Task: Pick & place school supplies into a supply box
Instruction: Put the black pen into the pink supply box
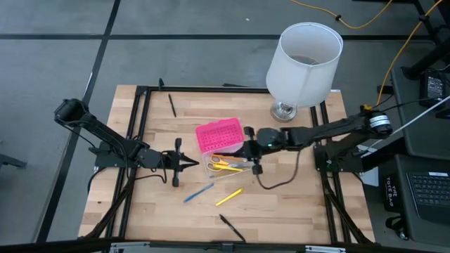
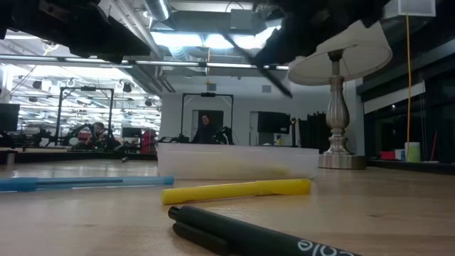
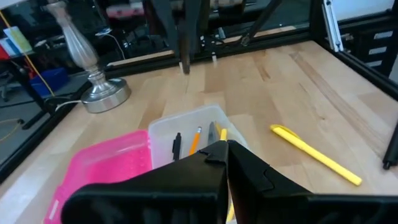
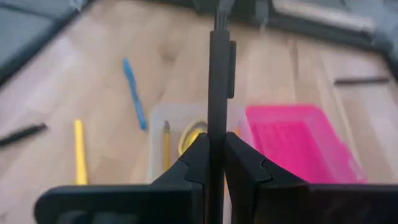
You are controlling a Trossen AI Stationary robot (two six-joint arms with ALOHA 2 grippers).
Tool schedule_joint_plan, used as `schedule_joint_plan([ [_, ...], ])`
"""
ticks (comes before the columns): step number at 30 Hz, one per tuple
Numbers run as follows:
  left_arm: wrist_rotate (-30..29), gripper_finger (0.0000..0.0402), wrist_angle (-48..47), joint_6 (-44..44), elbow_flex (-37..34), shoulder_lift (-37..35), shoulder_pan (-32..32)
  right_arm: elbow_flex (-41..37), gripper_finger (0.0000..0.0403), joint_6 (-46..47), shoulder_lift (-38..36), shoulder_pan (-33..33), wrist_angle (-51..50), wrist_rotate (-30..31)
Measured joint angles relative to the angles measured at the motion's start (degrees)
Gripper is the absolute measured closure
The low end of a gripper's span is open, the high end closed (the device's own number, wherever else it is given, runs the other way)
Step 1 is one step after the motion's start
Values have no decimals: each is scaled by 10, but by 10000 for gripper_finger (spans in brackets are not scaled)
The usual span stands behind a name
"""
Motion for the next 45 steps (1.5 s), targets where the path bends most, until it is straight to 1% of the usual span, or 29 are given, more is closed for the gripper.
schedule_joint_plan([
  [10,0,396,0,-9,0,0,0,110,363,0,137,-16,-119,0],
  [15,0,398,-3,-9,0,0,0,134,363,2,187,-15,-136,0],
  [18,0,400,-3,-9,0,0,0,136,363,2,203,-16,-138,0],
  [26,0,396,-3,-9,0,0,0,137,361,18,211,-16,-145,0],
  [38,-6,396,-3,-9,0,0,0,137,329,18,211,-16,-156,0],
  [42,-31,392,-3,-9,0,0,0,136,325,18,205,-16,-176,1],
  [45,-46,391,-3,-9,0,0,0,136,324,16,185,-16,-205,1],
])
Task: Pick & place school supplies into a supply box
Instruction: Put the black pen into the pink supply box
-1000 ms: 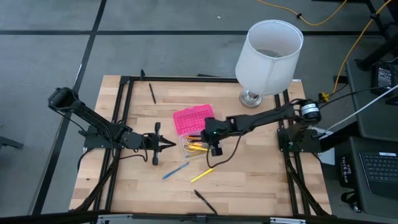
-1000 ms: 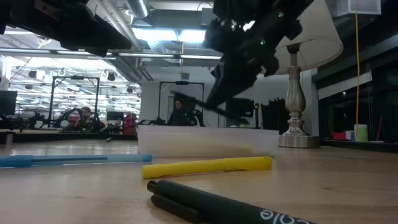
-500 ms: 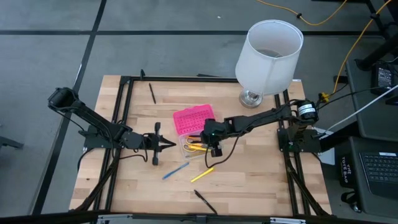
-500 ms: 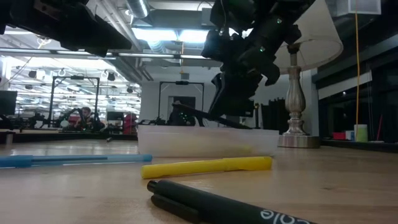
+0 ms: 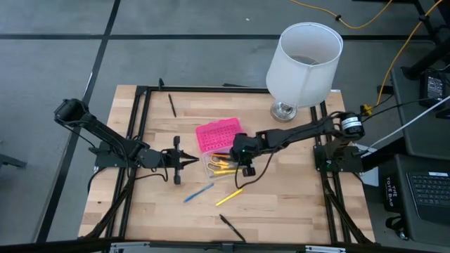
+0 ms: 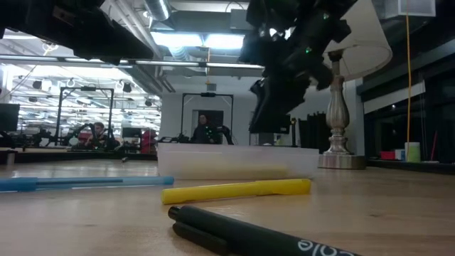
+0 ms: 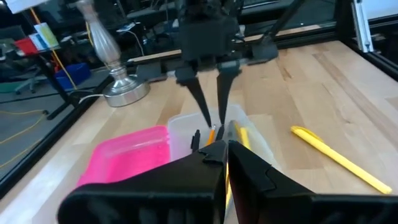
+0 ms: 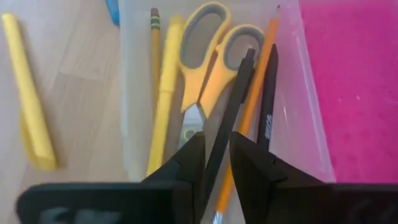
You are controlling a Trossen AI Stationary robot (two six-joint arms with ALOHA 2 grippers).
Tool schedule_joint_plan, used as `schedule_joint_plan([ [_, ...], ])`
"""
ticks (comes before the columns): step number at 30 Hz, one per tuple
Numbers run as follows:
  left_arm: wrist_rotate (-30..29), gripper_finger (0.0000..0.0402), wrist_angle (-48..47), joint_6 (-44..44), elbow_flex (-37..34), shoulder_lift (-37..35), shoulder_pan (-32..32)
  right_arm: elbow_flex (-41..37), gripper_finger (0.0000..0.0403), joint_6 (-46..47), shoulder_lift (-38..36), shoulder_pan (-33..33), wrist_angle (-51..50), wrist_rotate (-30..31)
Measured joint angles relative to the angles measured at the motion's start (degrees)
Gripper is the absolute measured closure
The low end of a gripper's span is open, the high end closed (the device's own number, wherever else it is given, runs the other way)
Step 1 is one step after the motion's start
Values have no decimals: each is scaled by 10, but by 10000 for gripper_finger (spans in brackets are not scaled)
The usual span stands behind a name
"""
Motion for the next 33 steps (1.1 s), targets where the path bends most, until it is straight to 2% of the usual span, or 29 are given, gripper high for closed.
schedule_joint_plan([
  [7,0,398,0,0,0,0,0,-11,327,-47,-75,-11,-33,0],
  [12,1,400,0,-2,0,0,0,-87,345,-38,-154,-41,-5,1],
  [17,0,400,-2,-37,0,0,0,-212,370,-29,-239,-52,133,1],
  [23,-3,399,-1,-55,0,0,0,-322,396,-31,-314,-53,312,1],
  [25,-29,399,-3,-59,5,0,0,-348,398,-28,-322,-53,367,0],
  [28,-118,398,-11,-62,13,0,2,-381,388,-28,-322,-53,427,0],
  [31,-191,398,-23,-62,16,0,14,-398,372,-28,-318,-53,455,0],
  [33,-209,398,-27,-65,17,0,31,-402,365,-28,-318,-53,455,0],
])
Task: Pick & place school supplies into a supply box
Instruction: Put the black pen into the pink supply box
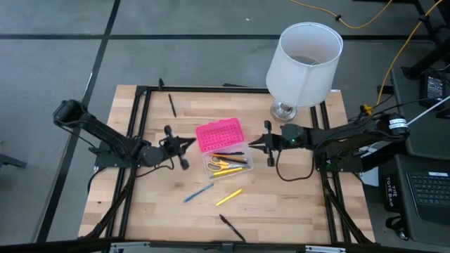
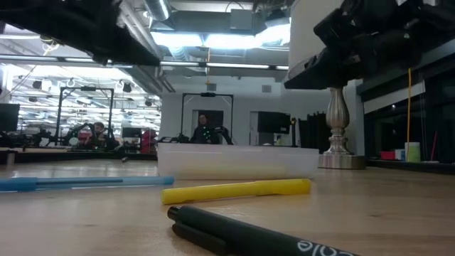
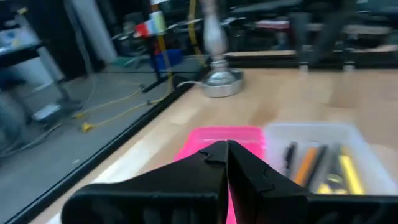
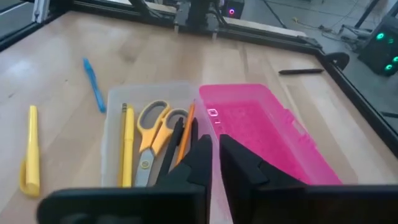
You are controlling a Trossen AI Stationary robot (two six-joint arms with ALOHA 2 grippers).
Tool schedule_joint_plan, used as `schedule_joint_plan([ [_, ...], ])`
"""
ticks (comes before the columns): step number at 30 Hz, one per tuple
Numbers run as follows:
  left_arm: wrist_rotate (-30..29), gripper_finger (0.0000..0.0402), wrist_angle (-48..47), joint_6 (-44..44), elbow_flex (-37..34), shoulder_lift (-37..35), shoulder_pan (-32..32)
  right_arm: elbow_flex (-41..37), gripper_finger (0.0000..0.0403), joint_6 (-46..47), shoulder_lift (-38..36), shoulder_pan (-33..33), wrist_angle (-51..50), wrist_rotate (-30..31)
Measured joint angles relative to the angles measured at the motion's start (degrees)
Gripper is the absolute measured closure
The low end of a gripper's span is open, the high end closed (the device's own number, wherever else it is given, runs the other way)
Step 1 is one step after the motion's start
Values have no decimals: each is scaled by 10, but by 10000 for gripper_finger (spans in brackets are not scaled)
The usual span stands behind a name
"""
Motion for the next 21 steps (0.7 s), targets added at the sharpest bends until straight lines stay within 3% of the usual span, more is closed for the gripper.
schedule_joint_plan([
  [4,10,398,-4,-49,0,0,61,-3,361,-11,0,0,7,0],
  [7,60,398,-48,-75,14,0,123,-3,360,-16,0,0,16,0],
  [11,109,398,-174,-113,58,0,212,-3,360,-16,0,0,18,0],
  [16,117,398,-356,-197,131,0,309,-3,360,-17,0,0,18,0],
  [21,187,398,-477,-228,188,0,385,-3,360,-17,0,-1,17,0],
])
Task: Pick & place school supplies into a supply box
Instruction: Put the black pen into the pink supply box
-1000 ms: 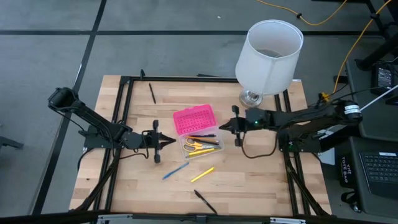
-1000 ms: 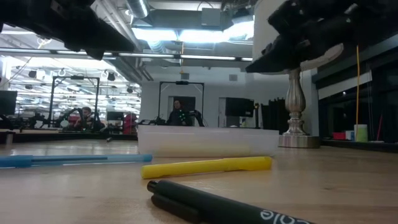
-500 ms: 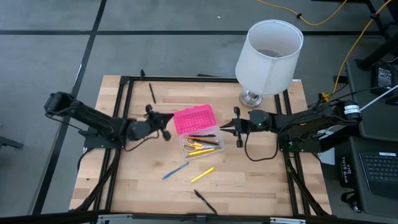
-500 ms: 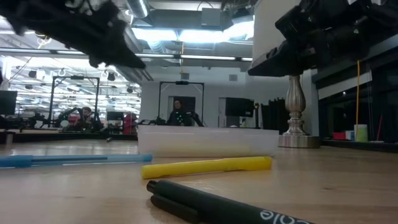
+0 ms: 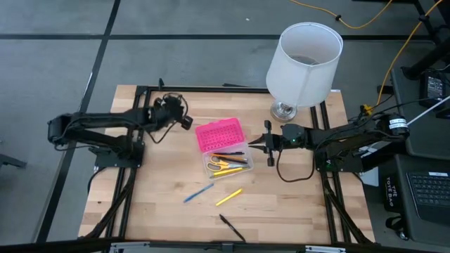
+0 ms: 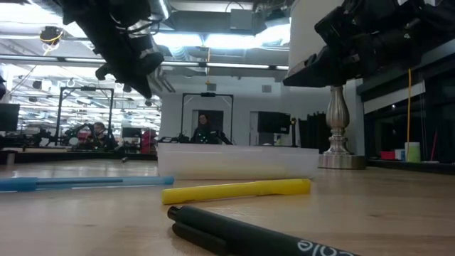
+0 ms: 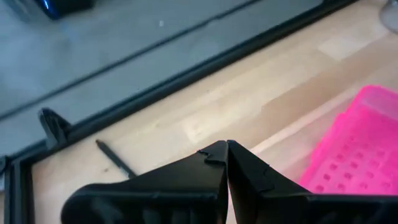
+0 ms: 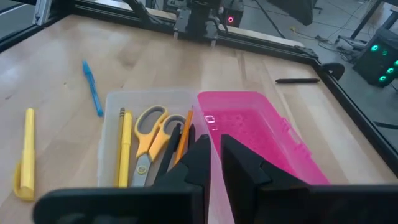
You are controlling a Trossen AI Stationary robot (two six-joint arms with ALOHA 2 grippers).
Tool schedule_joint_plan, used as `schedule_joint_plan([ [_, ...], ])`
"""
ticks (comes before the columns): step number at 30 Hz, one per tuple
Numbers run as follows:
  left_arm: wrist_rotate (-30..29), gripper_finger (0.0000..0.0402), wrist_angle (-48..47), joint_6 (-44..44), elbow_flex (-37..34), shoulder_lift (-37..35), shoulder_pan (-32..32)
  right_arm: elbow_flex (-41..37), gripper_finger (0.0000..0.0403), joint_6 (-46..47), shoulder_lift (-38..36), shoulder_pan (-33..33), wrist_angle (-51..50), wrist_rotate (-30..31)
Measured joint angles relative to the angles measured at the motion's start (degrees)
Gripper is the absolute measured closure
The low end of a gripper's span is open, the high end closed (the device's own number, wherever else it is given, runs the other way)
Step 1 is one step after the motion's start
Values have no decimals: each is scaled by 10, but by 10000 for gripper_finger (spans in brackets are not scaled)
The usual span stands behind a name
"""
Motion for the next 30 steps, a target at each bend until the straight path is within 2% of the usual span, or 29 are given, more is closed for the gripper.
schedule_joint_plan([
  [4,53,398,-24,15,19,0,49,0,360,0,0,0,0,0],
  [10,84,398,-24,21,26,0,130,0,360,0,0,0,0,0],
  [15,141,398,-32,22,26,0,212,0,360,0,0,0,-1,0],
  [19,150,398,-41,23,26,0,263,0,360,0,0,0,-1,0],
  [23,150,397,-43,23,26,0,287,0,360,0,0,0,-1,0],
  [30,169,386,-48,31,26,0,291,0,360,0,0,0,-1,0],
])
